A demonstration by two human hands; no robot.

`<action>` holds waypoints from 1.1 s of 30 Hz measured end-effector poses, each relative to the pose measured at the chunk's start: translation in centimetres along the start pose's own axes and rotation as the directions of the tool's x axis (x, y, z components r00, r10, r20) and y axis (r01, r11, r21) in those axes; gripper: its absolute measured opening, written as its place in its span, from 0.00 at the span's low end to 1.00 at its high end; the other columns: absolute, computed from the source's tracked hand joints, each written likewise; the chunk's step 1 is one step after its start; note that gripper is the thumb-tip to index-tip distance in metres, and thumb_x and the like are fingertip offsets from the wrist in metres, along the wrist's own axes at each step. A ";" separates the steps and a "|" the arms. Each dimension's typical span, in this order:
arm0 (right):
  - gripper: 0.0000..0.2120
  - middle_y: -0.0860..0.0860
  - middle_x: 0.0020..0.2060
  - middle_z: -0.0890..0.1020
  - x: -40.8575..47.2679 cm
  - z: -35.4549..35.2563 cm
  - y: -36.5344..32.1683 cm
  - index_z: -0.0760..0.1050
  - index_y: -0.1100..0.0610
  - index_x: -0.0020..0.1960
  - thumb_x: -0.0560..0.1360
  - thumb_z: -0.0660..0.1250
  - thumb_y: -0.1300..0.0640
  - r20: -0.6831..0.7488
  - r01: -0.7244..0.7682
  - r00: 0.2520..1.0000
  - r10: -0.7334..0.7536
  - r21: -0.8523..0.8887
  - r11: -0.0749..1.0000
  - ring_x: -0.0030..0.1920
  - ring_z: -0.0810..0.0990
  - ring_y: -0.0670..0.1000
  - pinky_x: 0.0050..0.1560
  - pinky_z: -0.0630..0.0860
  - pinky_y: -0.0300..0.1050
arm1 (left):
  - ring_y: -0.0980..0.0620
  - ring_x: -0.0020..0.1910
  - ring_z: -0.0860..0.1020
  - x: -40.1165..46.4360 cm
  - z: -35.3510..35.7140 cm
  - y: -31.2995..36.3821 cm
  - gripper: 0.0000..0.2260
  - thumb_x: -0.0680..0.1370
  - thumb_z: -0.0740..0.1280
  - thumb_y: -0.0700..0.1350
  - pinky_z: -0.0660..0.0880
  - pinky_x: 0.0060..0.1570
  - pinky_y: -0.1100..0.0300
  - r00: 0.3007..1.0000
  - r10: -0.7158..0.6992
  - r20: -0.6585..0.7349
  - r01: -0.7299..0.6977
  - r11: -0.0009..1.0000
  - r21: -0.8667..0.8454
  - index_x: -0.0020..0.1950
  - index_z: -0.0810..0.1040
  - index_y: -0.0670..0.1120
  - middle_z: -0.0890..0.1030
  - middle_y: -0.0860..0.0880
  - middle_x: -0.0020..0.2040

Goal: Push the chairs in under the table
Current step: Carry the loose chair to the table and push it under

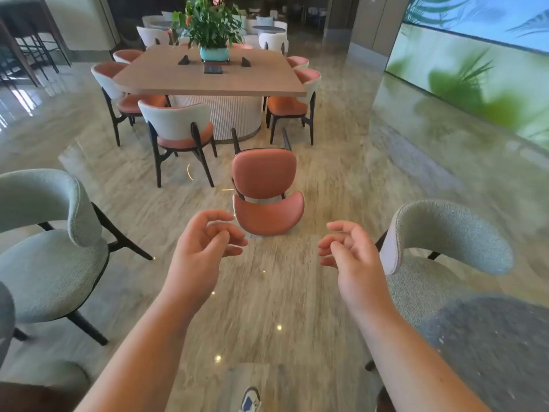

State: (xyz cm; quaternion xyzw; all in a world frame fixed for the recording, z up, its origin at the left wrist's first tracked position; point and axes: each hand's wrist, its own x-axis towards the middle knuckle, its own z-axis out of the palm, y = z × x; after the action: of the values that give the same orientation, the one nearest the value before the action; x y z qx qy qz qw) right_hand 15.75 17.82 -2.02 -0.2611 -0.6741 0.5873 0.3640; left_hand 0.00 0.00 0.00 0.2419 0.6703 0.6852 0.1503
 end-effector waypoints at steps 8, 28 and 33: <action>0.12 0.47 0.41 0.85 9.3 5.2 3.2 0.76 0.50 0.55 0.76 0.60 0.60 0.017 -0.062 0.998 0.064 -0.078 0.995 0.43 0.83 0.48 0.44 0.79 0.44 | 0.46 0.46 0.87 11.0 -1.3 -3.8 0.14 0.83 0.58 0.31 0.84 0.48 0.53 0.997 -0.072 0.002 0.072 0.997 -0.005 0.57 0.79 0.45 0.87 0.48 0.43; 0.13 0.47 0.44 0.84 31.5 3.0 9.7 0.76 0.51 0.57 0.82 0.60 0.67 0.085 -0.086 0.992 0.095 -0.103 0.991 0.46 0.84 0.48 0.47 0.80 0.42 | 0.46 0.45 0.87 31.7 9.6 -8.3 0.13 0.83 0.58 0.30 0.84 0.48 0.54 0.984 -0.177 0.009 0.176 0.980 0.093 0.57 0.79 0.44 0.87 0.49 0.43; 0.13 0.48 0.44 0.84 38.7 0.7 11.8 0.76 0.51 0.57 0.82 0.60 0.67 0.129 -0.108 0.984 0.123 -0.117 0.987 0.47 0.84 0.50 0.49 0.81 0.46 | 0.47 0.44 0.87 37.6 13.9 -9.2 0.14 0.83 0.58 0.30 0.84 0.47 0.54 0.980 -0.196 -0.021 0.197 0.975 0.107 0.56 0.79 0.44 0.87 0.49 0.43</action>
State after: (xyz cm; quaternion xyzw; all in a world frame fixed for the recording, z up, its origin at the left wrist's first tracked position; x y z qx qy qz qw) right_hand -8.91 49.61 -6.51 -0.2788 -0.7123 0.5859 0.2675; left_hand -25.20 32.23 -4.42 0.1789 0.7280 0.6308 0.2004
